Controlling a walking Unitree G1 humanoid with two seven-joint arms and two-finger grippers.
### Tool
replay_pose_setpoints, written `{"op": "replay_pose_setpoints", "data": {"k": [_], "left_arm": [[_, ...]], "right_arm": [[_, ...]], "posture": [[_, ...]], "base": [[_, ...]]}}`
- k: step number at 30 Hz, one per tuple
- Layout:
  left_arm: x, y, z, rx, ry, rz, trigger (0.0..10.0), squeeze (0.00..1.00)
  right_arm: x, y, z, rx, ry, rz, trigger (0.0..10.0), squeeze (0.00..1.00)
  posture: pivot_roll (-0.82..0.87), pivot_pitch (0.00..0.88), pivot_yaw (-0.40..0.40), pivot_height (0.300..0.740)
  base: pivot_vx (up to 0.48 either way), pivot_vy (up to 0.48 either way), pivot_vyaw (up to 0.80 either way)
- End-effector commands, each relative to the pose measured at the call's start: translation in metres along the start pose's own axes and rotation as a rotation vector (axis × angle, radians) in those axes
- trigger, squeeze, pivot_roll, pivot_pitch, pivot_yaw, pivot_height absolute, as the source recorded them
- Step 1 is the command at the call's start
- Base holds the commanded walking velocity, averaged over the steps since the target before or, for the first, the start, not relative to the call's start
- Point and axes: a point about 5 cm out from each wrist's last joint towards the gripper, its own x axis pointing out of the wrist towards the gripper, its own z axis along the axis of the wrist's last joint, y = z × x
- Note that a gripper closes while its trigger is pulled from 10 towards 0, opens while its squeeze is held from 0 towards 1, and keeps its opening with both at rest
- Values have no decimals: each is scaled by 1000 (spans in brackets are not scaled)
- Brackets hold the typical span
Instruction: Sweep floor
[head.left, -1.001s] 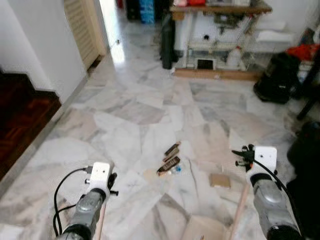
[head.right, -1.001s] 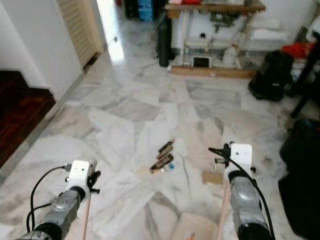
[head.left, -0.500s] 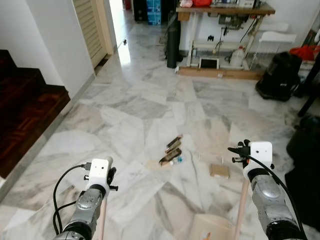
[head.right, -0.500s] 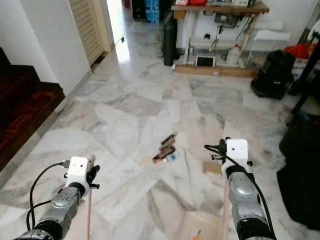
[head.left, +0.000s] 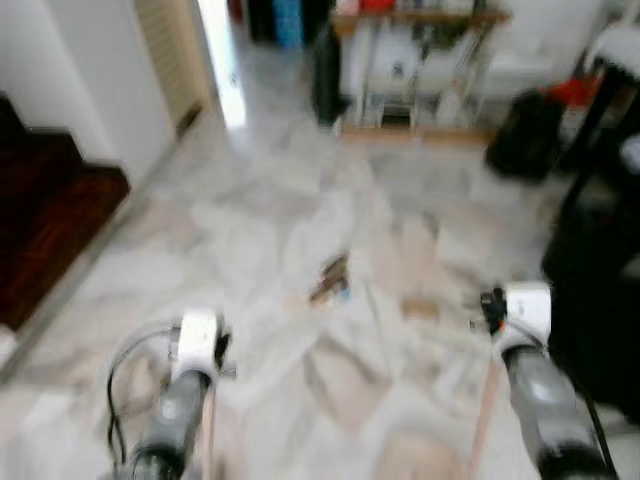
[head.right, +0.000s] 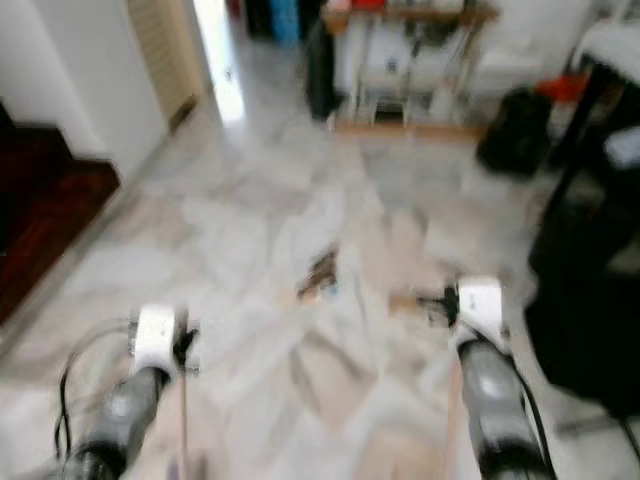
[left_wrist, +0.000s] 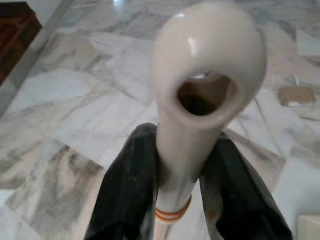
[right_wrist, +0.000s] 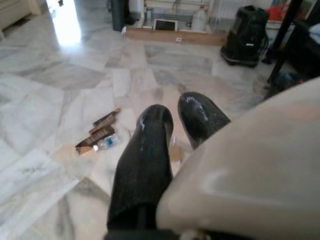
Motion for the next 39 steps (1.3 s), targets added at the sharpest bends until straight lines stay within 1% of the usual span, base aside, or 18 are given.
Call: {"op": "replay_pose_setpoints", "data": {"k": [1,6,19,28,36,39], "left_arm": [[-16,-5,-42,-90,194,-8,10000,0],[-15,-5,-40,-87,187,-27,10000,0],[-16,-4,-40,-70,183,-51,10000,0],[-16,-3,-40,-65,185,-54,10000,0],[-16,-2,-39,-77,179,-49,10000,0],[-16,-2,-40,-73,184,-52,10000,0]], "right_arm": [[3,2,10,2,-43,4,10000,0],[0,4,6,6,-35,8,10000,0],[0,10,5,3,-35,22,10000,0],[1,7,3,26,-22,6,10000,0],[2,9,5,-10,-26,35,10000,0],[3,11,5,-9,-26,39,10000,0]], "posture": [[-209,0,-12,740],[-205,0,2,740],[-201,0,19,740],[-193,0,16,740],[-188,0,12,740],[-184,0,11,740]], "base": [[-386,0,0],[-394,0,0],[-430,0,0],[0,0,0],[0,0,0],[0,0,654]]}}
